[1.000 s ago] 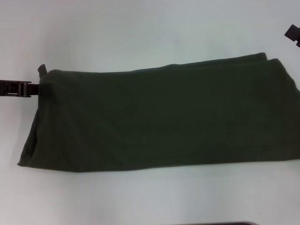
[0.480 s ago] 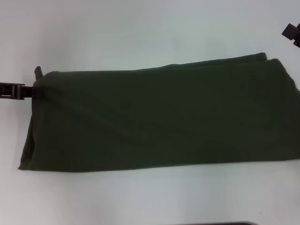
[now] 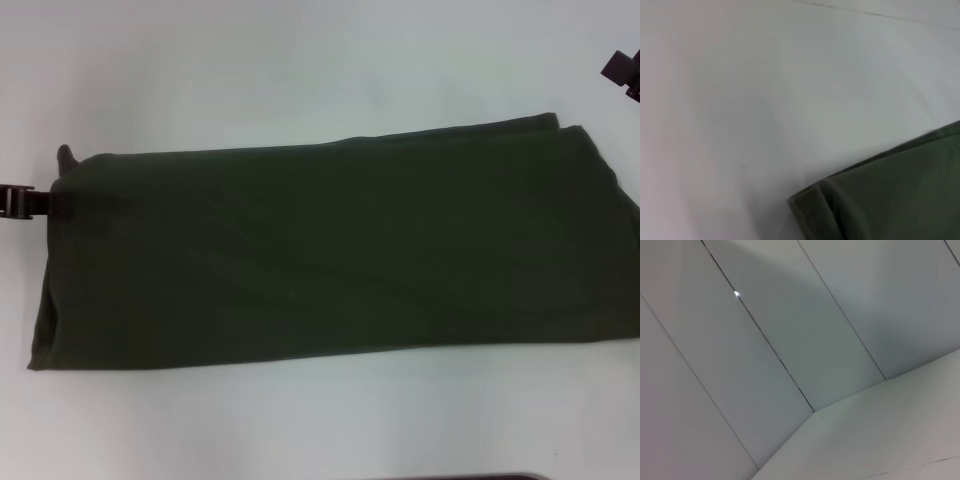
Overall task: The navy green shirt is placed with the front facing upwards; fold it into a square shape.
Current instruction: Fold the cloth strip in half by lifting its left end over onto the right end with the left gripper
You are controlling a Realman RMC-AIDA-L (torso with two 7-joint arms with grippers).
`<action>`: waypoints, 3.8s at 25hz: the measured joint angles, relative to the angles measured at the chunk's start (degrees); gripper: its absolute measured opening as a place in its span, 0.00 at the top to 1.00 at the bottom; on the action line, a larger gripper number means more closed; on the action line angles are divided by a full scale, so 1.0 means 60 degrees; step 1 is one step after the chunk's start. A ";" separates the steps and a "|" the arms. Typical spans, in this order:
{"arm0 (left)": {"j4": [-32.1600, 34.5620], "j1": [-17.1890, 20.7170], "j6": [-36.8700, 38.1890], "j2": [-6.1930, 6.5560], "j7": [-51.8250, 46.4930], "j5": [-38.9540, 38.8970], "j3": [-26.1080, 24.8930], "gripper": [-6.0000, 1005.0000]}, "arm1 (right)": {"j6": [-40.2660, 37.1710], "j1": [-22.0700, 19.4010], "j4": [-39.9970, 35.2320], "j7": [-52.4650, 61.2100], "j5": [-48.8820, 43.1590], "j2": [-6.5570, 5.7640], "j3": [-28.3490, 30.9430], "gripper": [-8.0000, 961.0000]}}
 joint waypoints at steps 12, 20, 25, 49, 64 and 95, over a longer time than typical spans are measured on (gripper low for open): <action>-0.0002 -0.0016 0.0197 0.0255 0.0210 0.0449 -0.0601 1.00 | 0.0004 0.0015 0.0000 0.0022 0.0001 0.0004 0.0001 0.06; 0.0043 -0.0109 0.0315 0.0392 0.0325 0.0981 -0.0986 1.00 | -0.0009 0.0014 0.0000 0.0025 0.0001 0.0001 0.0000 0.06; 0.0113 -0.0130 0.0371 0.0402 0.0294 0.0989 -0.1007 1.00 | -0.0012 0.0009 0.0000 0.0026 0.0001 0.0020 0.0001 0.06; 0.0139 -0.0895 0.1680 0.0236 -0.0555 -0.0257 -0.0899 1.00 | 0.0004 -0.0103 0.0000 -0.0068 -0.0003 0.0033 0.0001 0.06; 0.0411 -0.1688 0.2144 -0.0236 -0.0918 -0.1106 -0.0566 1.00 | -0.0032 -0.0117 0.0000 -0.0069 -0.0102 -0.0002 0.0001 0.06; -0.0022 -0.2870 0.0502 -0.1171 -0.1537 -0.4337 0.2566 1.00 | -0.0471 -0.0485 -0.0119 0.0077 -0.0249 -0.0395 0.0000 0.06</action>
